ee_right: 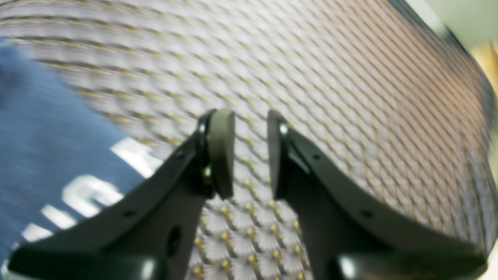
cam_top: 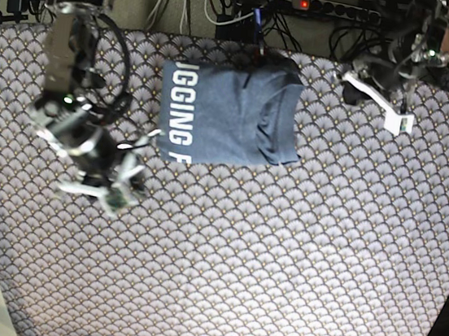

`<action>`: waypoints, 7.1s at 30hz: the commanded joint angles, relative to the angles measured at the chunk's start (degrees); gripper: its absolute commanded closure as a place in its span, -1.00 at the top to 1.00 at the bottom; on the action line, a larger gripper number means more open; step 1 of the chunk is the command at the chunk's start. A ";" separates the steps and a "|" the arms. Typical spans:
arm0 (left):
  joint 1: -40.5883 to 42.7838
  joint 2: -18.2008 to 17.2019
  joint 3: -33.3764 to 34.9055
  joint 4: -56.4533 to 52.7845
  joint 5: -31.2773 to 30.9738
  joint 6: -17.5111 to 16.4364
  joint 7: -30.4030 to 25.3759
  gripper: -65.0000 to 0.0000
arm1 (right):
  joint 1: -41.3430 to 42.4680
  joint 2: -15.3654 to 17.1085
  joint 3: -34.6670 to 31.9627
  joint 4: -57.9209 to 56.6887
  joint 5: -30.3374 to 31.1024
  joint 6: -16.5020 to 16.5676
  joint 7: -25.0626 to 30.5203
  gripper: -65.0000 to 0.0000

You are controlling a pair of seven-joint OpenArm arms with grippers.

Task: Fold the T-shirt properly
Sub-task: 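Move the left gripper to the bundle's side edge, then push the bundle with the left gripper to rotate it, then push the bundle with both grippers to square it upright, then adjust the bundle's printed edge with the right gripper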

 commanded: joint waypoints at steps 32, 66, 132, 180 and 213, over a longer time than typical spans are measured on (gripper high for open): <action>-16.70 4.48 18.49 -13.70 0.15 0.09 -1.06 -1.00 | -9.21 4.18 4.72 1.82 0.81 0.25 0.81 -0.33; -34.90 8.35 11.63 -23.72 -0.29 1.93 -3.25 -1.00 | -6.75 3.83 5.16 -7.68 0.81 0.25 3.36 -0.33; -20.39 4.05 2.31 -14.05 -0.38 5.27 -12.92 -1.00 | -16.77 0.40 5.16 9.20 1.08 0.25 4.94 -0.95; -3.60 3.61 -8.24 -4.03 -0.21 5.01 -12.84 -1.00 | -10.09 -0.39 -12.33 -5.13 0.81 0.25 4.86 -0.94; 0.27 3.52 -8.15 3.53 0.06 4.92 -12.84 -1.00 | -11.14 -1.00 0.94 8.67 0.64 0.25 4.24 -0.94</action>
